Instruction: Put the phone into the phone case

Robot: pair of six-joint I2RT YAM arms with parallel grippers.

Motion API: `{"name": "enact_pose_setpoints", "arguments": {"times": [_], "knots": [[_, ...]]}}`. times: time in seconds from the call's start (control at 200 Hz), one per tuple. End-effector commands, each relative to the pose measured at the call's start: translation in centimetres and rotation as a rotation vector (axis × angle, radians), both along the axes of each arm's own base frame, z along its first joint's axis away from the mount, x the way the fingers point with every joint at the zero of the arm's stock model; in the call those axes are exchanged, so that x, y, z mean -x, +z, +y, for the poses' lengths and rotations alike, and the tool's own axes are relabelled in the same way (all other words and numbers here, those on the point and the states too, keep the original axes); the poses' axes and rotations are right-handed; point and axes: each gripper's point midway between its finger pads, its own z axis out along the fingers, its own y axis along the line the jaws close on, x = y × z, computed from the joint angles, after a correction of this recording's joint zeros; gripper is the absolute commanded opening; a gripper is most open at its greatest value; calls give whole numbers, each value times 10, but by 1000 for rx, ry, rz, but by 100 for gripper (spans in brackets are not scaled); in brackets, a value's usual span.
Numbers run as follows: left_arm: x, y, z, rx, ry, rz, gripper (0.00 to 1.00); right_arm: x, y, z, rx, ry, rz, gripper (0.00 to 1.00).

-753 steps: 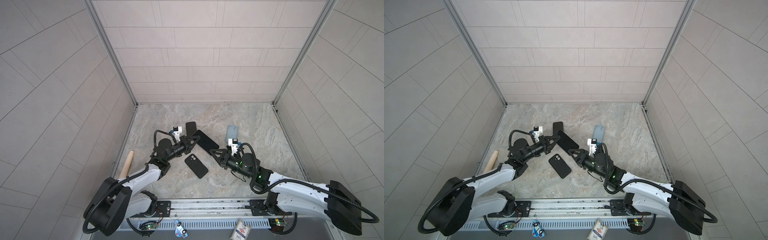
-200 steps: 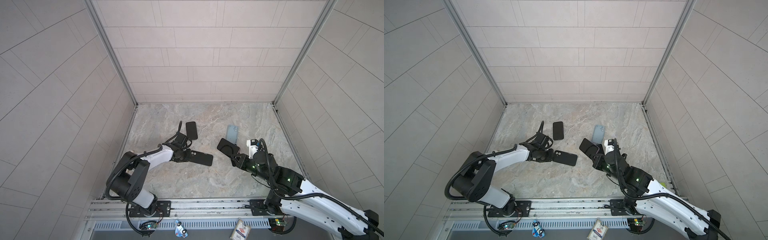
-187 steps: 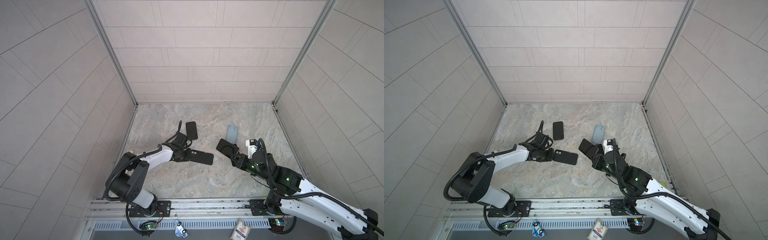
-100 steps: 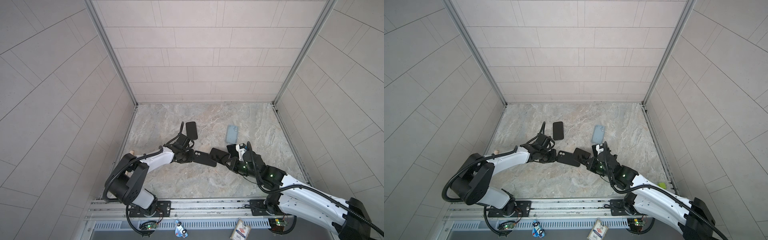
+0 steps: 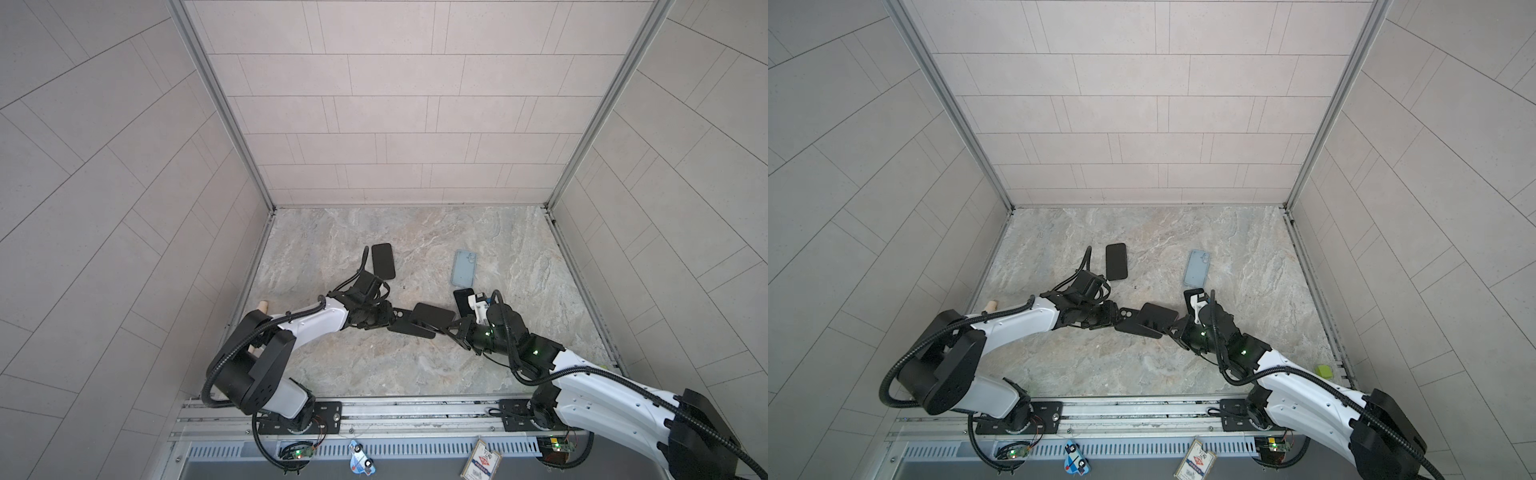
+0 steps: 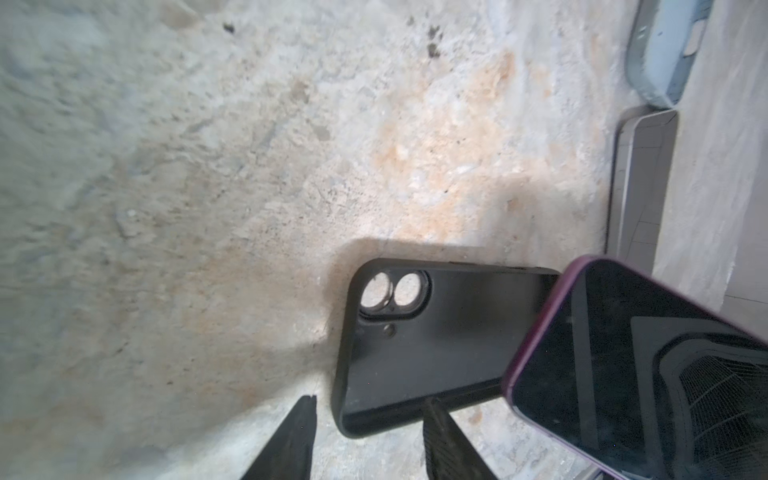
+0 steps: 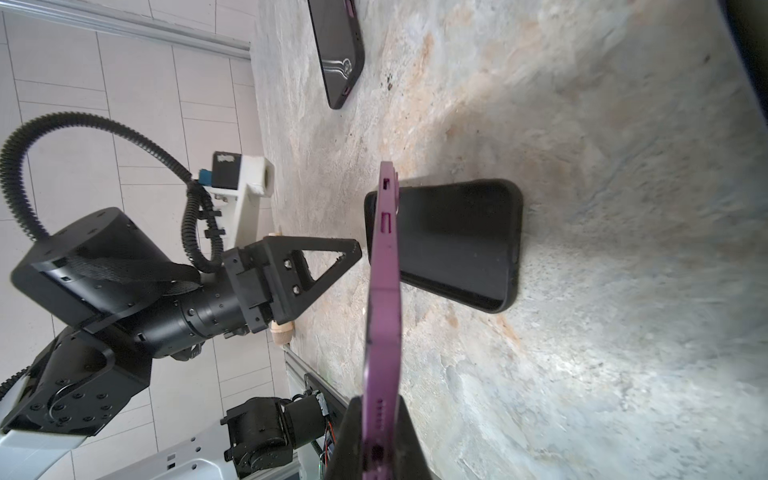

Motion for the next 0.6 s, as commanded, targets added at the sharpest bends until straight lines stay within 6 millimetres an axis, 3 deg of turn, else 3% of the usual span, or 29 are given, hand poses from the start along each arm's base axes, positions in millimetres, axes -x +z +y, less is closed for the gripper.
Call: {"name": "enact_pose_setpoints", "arguments": {"times": [0.0, 0.31, 0.595], "knots": [[-7, 16, -5, 54, 16, -40, 50, -2, 28, 17, -95, 53, -31, 0], [-20, 17, -11, 217, 104, -3, 50, -8, 21, 25, -76, 88, -9, 0], [-21, 13, -9, 227, 115, 13, 50, -19, 12, 18, -69, 98, 35, 0]]}}
